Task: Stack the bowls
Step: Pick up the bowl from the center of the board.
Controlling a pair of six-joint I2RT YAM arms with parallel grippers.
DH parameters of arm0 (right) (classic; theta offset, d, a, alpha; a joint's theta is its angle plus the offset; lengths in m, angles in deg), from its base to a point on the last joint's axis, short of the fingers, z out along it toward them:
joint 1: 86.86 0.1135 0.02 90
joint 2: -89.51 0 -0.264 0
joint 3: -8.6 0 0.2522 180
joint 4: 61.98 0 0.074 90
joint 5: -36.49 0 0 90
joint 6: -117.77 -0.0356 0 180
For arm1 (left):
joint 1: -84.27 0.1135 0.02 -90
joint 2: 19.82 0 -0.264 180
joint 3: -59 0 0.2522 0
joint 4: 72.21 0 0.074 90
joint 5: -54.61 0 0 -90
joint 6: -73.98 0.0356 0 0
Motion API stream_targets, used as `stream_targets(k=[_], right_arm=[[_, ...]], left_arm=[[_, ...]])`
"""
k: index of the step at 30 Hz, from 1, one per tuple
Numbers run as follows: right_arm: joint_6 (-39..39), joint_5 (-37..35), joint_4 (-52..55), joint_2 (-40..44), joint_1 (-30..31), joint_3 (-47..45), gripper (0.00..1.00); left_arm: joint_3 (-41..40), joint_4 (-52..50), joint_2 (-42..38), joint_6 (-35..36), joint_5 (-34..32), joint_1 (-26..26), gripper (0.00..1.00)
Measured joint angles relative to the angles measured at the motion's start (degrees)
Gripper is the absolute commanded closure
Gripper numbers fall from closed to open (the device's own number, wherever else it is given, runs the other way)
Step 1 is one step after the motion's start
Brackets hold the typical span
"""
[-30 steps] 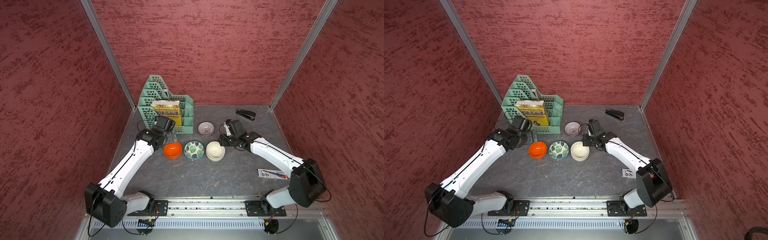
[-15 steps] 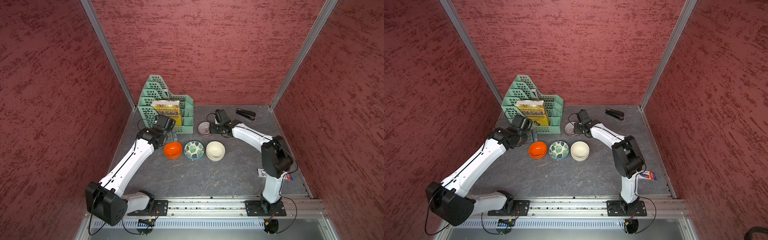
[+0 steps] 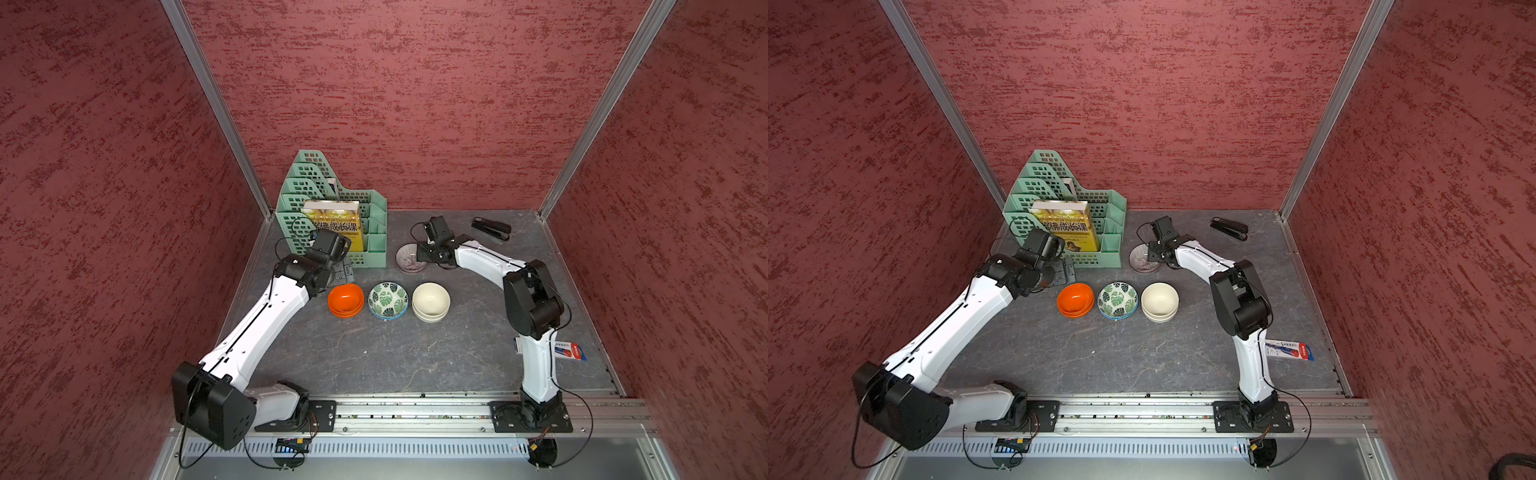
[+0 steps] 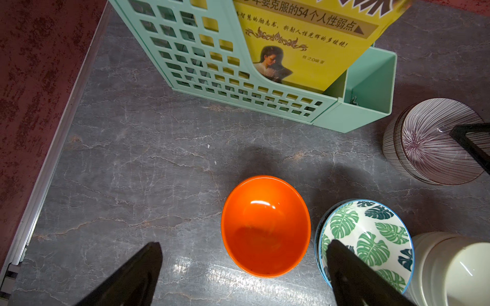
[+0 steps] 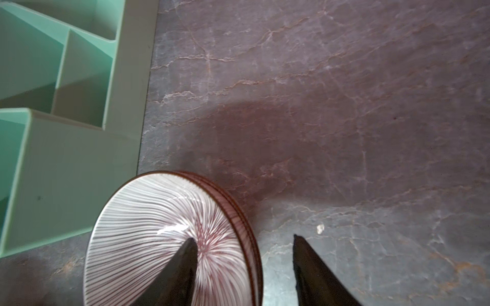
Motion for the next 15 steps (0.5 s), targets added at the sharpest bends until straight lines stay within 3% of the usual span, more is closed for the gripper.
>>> stream_targets(k=[8, 15], right_arm=[[-0.31, 1.33, -0.15, -3.04, -0.42, 0.85, 0.53], [-0.68, 2.93, -0.35, -3.32, -0.42, 1.03, 0.71]], left_arm=[[0.0, 0.07, 0.66, 0.44, 0.04, 0.72, 0.0], [0.0, 0.46, 1.27, 0.94, 0.2, 1.38, 0.0]])
